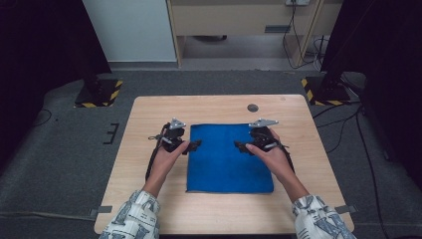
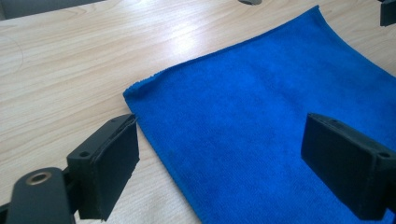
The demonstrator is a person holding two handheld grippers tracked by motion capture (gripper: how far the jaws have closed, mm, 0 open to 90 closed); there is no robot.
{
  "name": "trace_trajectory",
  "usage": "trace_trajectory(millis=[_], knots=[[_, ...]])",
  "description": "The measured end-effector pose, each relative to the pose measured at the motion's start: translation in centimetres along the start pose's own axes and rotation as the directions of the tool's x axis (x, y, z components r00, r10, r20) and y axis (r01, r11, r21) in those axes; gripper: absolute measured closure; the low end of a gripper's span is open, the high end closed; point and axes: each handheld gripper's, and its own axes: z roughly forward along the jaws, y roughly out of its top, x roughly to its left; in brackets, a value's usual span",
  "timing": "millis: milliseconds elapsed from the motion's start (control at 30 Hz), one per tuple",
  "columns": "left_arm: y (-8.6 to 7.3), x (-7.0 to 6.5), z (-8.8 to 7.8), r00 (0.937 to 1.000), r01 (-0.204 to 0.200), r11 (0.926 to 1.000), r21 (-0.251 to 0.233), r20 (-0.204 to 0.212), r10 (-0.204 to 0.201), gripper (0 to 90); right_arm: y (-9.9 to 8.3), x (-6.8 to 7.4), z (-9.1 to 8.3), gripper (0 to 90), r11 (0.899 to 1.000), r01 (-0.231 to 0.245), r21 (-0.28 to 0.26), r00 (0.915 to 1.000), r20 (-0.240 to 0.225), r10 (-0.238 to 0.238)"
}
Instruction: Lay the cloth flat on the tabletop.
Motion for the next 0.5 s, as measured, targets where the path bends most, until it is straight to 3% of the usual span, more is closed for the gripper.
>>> trace_trajectory(millis=[233, 367, 500], knots=[[-0.9, 1.1, -1.0, 0.9992, 0.040, 0.9988, -0.028, 0.007, -0.039, 9.8, 0.2, 3.0, 0.4, 11.7, 0.999, 0.033, 0.006, 0.9978, -0.057, -0.032], [-1.4, 1.9, -1.5, 0.9987, 0.050, 0.9986, -0.014, 0.008, -0.050, 9.5, 0.7, 5.4, 0.7, 12.0, 0.998, 0.066, 0.005, 0.9932, -0.096, -0.065], [-1.5, 2.4, -2.0, 0.9986, 0.052, 0.9982, -0.031, 0.008, -0.052, 9.5, 1.2, 7.5, 1.0, 12.7, 0.994, 0.107, 0.004, 0.9850, -0.137, -0.106]])
